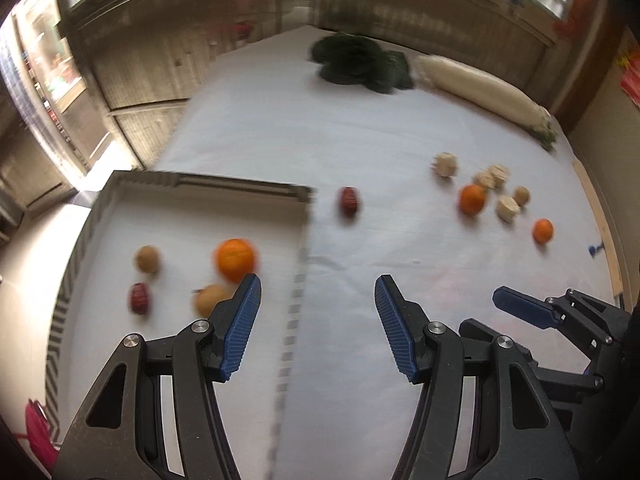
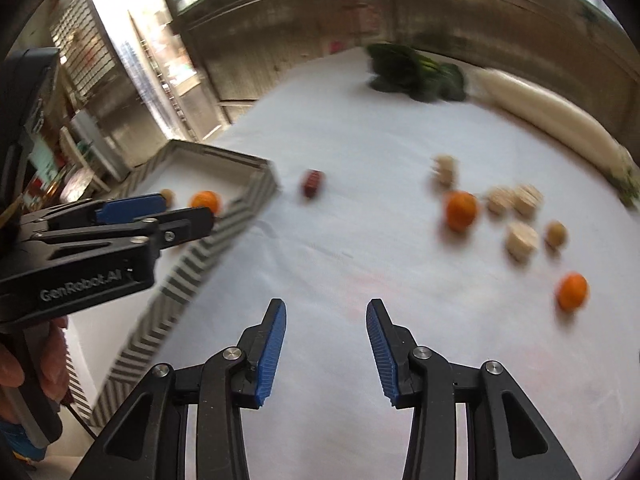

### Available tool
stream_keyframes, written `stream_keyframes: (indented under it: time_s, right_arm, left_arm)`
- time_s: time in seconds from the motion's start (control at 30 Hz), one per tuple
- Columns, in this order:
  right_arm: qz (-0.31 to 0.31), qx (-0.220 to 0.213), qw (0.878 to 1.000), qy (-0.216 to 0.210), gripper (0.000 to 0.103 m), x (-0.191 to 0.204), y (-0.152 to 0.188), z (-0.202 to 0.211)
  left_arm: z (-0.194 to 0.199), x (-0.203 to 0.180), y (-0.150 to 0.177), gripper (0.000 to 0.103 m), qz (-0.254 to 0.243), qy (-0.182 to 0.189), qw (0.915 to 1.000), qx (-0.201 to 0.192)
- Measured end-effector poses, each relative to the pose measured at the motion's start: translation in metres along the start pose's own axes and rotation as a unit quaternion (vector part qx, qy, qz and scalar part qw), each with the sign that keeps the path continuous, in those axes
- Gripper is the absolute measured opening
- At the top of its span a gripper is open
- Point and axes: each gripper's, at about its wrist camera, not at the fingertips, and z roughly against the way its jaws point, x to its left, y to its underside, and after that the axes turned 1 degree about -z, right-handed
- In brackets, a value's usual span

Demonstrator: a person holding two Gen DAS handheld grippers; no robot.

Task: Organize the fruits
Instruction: 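Move both open tools back toward the remaining oranges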

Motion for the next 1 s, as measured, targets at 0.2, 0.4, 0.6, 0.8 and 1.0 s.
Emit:
stream_keyframes:
  time_s: [0.2, 0.4, 0.6, 0.8, 1.0]
  right_arm:
    - [-0.047, -0.001, 0.999, 0.025, 0.040, -0.050, 0.016, 0.013]
    - [-0.076, -0.007, 0.996, 0.043, 0.040, -0.089, 0.025, 0.025]
    - [-0.091, -0.012, 0.994, 0.055, 0.040, -0.122, 0.027, 0.033]
    - [-0.110, -0.015, 0.992, 0.064, 0.040, -0.149, 0.025, 0.032]
    - [-0.123, -0.020, 0.990, 0.065, 0.041, -0.173, 0.015, 0.028]
  left_arm:
    - [-0.012, -0.040, -0.009, 0.060, -0.031, 0.016, 0.9994, 0.009]
    - [-0.022, -0.073, -0.016, 0.060, -0.051, 0.025, 0.9983, 0.013]
    - [-0.033, -0.098, -0.023, 0.060, -0.062, 0.036, 0.9973, 0.015]
    - [-0.051, -0.118, -0.029, 0.060, -0.077, 0.050, 0.9953, 0.030]
    - [-0.070, -0.128, -0.038, 0.060, -0.080, 0.059, 0.9941, 0.044]
